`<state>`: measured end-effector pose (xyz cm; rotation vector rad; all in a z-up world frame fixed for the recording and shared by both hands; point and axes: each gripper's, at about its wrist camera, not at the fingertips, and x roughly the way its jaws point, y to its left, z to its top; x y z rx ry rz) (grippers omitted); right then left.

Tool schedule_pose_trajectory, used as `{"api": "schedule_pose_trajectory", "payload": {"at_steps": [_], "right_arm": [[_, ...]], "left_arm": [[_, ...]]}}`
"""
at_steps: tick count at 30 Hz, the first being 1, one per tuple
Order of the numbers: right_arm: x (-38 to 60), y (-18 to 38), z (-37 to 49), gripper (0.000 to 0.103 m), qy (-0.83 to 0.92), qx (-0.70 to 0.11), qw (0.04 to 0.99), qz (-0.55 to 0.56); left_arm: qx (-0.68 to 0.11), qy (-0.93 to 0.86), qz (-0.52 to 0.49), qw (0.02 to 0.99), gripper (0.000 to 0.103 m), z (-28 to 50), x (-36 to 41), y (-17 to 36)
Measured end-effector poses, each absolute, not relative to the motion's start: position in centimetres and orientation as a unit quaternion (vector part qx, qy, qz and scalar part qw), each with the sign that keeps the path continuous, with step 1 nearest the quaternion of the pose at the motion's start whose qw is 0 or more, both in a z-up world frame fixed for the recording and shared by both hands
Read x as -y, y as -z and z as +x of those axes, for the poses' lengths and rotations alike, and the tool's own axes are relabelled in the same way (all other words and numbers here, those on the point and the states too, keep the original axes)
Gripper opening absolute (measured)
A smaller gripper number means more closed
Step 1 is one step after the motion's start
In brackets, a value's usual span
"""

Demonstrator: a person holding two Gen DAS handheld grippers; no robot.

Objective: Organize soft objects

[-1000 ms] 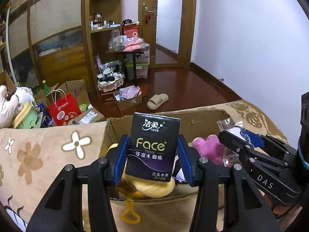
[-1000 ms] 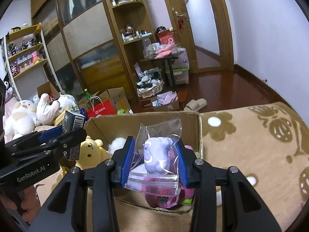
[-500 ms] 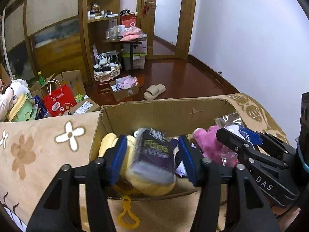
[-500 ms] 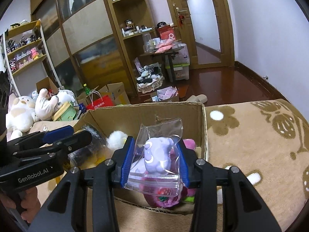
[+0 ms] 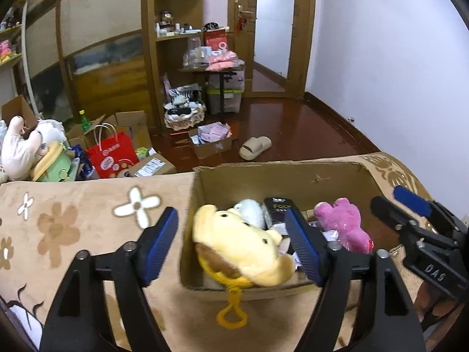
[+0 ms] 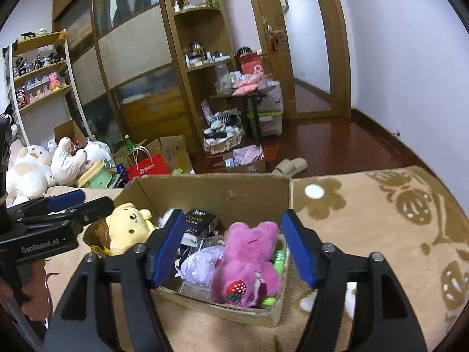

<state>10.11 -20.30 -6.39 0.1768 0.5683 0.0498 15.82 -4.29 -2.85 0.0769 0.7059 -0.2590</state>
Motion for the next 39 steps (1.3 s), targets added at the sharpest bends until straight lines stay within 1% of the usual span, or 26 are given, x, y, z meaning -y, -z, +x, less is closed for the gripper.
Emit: {"api": "schedule_pose_trajectory", "payload": {"at_steps": [1, 2, 4, 6, 8, 10, 11, 18, 27, 39], "right_arm": [[20.3, 6.0, 9.8, 0.078, -0.024, -0.277, 0.957, 0.084], [20.3, 5.6, 9.5, 0.083, -0.022, -0.273, 0.958, 0.081], [20.3, 4.9, 8.9, 0.087, -0.017, -0.268, 0.96, 0.075], [20.3, 4.2, 8.2, 0.089, -0.014, -0.261, 0.963, 0.072], [20.2, 3.6, 7.4, 0.095, -0.012, -0.255, 0.964, 0.072], [20.3, 3.0, 6.6, 0.102, -0.009, -0.249, 0.966, 0.072], [20.4, 2.7, 6.1, 0.102, -0.008, -0.244, 0.967, 0.072], [20.8, 0.9, 3.3, 0.103, 0.004, -0.234, 0.969, 0.077], [21.3, -1.7, -0.7, 0.103, 0.024, -0.201, 0.977, 0.073], [20.5, -2.0, -4.3, 0.103, 0.035, -0.195, 0.979, 0.054]], "left_arm": [[-0.339, 0.122, 0.04, 0.932, 0.086, 15.5, 4.0, 2.5], [-0.333, 0.118, 0.043, 0.935, 0.088, 15.0, 3.6, 2.1], [-0.329, 0.114, 0.041, 0.936, 0.088, 14.5, 3.1, 1.5], [-0.33, 0.113, 0.031, 0.937, 0.089, 13.8, 2.4, 0.9], [-0.325, 0.111, 0.021, 0.939, 0.094, 12.9, 1.6, 0.3], [-0.313, 0.098, 0.018, 0.945, 0.097, 11.8, 1.0, -0.4], [-0.309, 0.093, 0.018, 0.947, 0.098, 11.4, 0.9, -0.6], [-0.29, 0.096, 0.025, 0.952, 0.099, 8.2, -0.2, -2.6], [-0.272, 0.094, 0.034, 0.957, 0.099, 4.6, -1.3, -3.7], [-0.237, 0.089, 0.075, 0.965, 0.099, 0.2, -0.2, -4.0]]}}
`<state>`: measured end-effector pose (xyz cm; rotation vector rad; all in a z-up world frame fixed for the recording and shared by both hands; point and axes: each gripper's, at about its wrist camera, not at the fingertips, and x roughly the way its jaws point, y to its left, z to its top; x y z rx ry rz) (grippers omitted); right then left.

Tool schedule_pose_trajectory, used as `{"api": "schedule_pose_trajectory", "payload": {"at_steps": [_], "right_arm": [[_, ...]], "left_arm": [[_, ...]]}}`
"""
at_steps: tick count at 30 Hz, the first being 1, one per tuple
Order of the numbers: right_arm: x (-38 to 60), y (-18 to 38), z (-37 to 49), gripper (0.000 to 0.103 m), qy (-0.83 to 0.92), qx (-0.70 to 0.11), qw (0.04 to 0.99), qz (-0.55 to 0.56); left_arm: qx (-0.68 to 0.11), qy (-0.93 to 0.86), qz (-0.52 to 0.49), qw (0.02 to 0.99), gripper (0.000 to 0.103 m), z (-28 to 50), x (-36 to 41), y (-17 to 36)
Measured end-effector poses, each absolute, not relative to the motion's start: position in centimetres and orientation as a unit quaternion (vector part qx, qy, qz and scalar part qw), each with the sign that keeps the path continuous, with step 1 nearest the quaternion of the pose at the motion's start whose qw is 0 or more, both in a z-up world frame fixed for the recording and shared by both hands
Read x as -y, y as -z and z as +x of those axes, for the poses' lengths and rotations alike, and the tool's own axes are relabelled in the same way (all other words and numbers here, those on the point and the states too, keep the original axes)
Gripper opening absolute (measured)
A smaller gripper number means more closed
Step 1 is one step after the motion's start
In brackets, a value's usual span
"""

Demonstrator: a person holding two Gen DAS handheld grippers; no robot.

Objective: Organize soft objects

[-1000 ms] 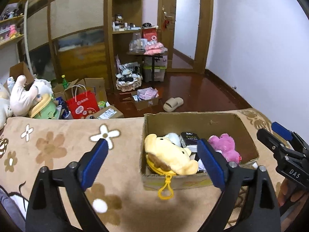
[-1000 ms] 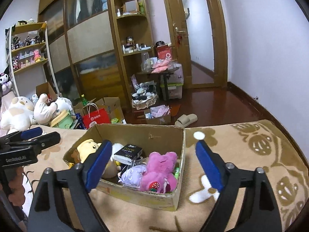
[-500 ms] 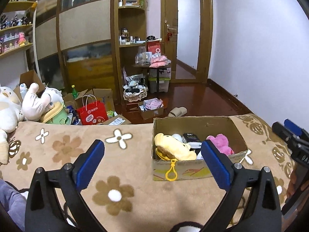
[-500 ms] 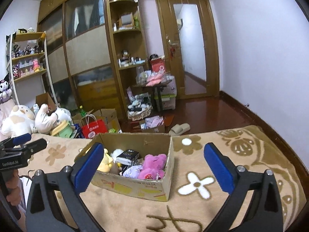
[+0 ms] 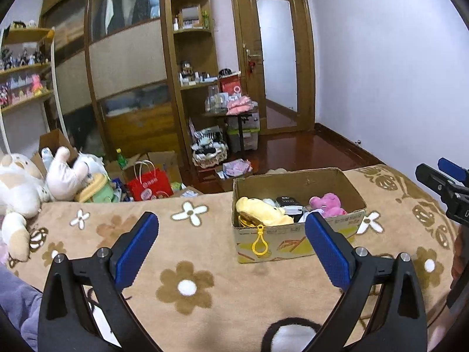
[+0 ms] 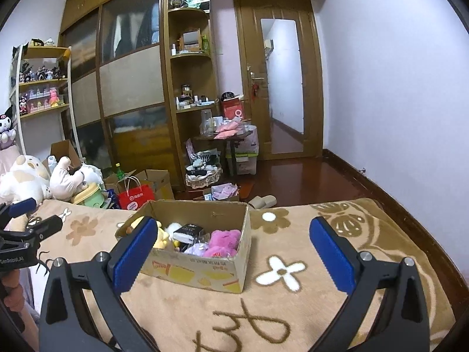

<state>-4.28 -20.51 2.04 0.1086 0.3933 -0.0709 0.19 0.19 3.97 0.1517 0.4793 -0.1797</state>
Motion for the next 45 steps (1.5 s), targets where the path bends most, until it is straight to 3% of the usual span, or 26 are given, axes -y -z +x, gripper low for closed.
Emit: {"api": "schedule_pose_trajectory", "payload": {"at_steps": [45], "right_arm": [[20.7, 1.5, -4.5, 0.103, 0.05, -0.189, 0.979, 0.053]], "left_arm": [[-0.231, 0.066, 0.034, 0.97, 0.099, 0.8, -2.2, -2.4]]}}
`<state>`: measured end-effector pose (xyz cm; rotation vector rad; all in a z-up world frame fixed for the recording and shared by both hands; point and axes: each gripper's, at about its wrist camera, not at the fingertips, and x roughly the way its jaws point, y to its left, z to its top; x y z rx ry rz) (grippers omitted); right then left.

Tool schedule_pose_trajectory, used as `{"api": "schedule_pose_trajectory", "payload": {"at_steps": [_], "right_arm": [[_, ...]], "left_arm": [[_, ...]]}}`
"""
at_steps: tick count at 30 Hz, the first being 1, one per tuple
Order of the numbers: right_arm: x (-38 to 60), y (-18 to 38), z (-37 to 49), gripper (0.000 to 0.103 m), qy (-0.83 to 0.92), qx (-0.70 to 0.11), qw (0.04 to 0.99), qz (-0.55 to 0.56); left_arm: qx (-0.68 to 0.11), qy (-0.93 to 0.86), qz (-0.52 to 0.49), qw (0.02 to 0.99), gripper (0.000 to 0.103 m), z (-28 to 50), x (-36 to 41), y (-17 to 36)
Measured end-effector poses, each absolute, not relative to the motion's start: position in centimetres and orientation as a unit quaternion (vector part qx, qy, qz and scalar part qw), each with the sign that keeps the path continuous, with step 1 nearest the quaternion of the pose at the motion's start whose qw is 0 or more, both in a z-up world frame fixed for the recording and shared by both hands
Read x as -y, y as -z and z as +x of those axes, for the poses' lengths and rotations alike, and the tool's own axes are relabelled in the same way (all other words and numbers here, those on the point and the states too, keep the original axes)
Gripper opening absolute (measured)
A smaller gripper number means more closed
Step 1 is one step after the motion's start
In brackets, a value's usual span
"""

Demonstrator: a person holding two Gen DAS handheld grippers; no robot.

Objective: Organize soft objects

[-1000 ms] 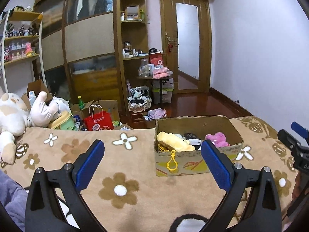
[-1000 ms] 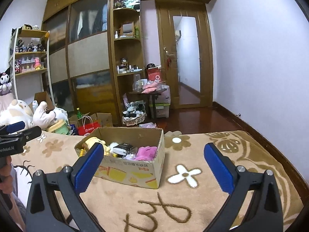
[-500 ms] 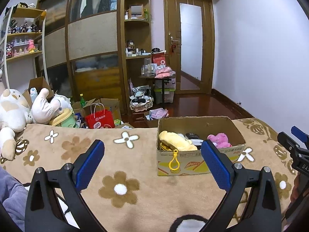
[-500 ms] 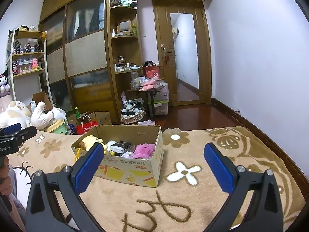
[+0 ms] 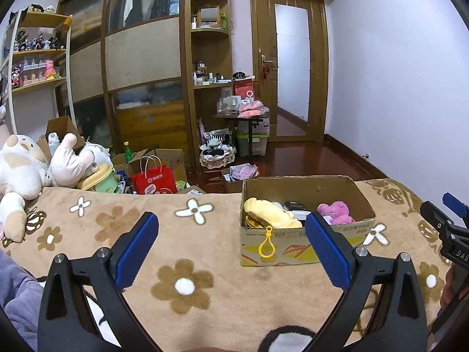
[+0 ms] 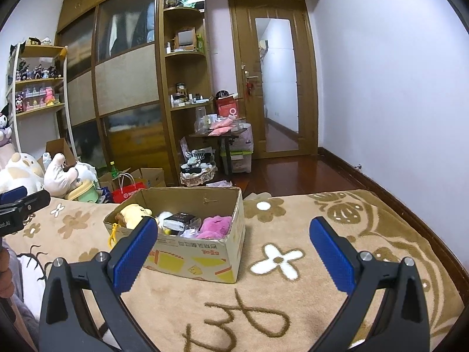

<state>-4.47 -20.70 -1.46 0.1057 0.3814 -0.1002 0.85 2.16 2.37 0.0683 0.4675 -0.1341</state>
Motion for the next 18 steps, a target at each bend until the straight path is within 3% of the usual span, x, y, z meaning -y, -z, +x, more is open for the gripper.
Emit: {"api": "schedule_pose_trajectory", "payload": {"at_steps": [18], "right_arm": [[20.56, 1.59, -4.47, 0.103, 0.051, -0.19, 0.979, 0.052]], "left_arm": [[-0.232, 0.067, 0.036, 0.97, 0.099, 0.76, -1.92, -2.22]]}}
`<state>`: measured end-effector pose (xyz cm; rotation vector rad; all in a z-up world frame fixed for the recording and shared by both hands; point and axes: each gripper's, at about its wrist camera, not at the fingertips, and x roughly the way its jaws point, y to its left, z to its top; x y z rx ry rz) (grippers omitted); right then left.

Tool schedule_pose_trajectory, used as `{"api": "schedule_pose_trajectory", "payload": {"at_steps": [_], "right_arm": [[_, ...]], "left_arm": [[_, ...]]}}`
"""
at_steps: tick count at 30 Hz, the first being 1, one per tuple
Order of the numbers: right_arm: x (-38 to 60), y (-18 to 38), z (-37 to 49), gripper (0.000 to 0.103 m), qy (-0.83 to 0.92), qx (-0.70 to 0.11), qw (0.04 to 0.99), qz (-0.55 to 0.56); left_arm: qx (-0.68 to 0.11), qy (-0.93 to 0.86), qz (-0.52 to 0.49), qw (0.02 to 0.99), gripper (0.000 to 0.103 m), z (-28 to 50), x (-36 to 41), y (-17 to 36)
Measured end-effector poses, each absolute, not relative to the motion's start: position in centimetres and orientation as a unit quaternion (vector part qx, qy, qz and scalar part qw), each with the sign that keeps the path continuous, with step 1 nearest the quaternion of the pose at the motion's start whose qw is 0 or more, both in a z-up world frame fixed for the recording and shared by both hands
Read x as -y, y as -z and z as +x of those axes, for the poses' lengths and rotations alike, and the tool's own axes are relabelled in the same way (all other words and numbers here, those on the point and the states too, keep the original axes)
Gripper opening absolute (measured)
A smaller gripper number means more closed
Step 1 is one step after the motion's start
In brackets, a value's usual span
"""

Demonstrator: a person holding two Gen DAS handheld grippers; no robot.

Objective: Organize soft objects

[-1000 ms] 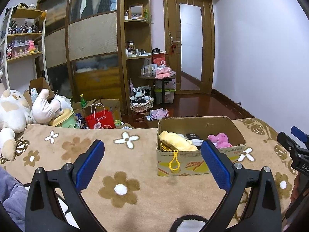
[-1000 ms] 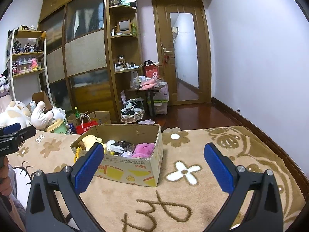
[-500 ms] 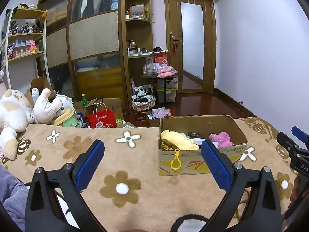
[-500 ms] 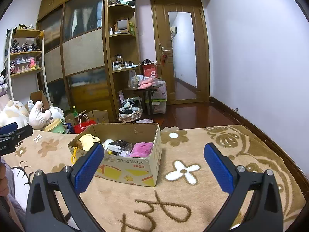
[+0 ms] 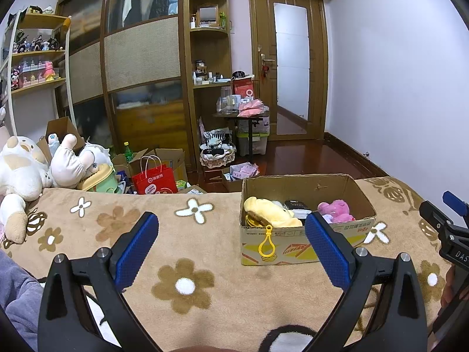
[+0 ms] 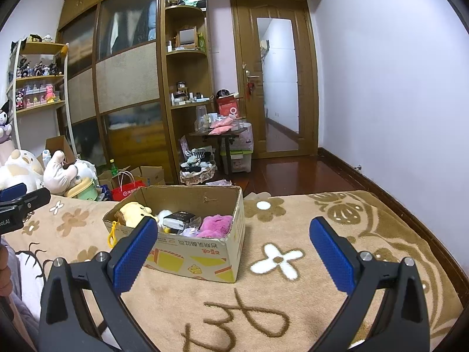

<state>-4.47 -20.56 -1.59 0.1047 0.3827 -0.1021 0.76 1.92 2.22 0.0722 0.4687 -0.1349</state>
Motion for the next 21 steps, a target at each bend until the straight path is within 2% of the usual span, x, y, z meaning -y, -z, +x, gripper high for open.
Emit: {"api": "schedule_pose_trajectory", "payload": {"at_steps": [21], "right_arm": [[20.79, 1.94, -4.6, 0.103, 0.05, -0.191, 0.979, 0.052]], "left_arm": [[-0.24, 0.063, 0.04, 0.968, 0.099, 0.92, -2.0, -1.7]]}}
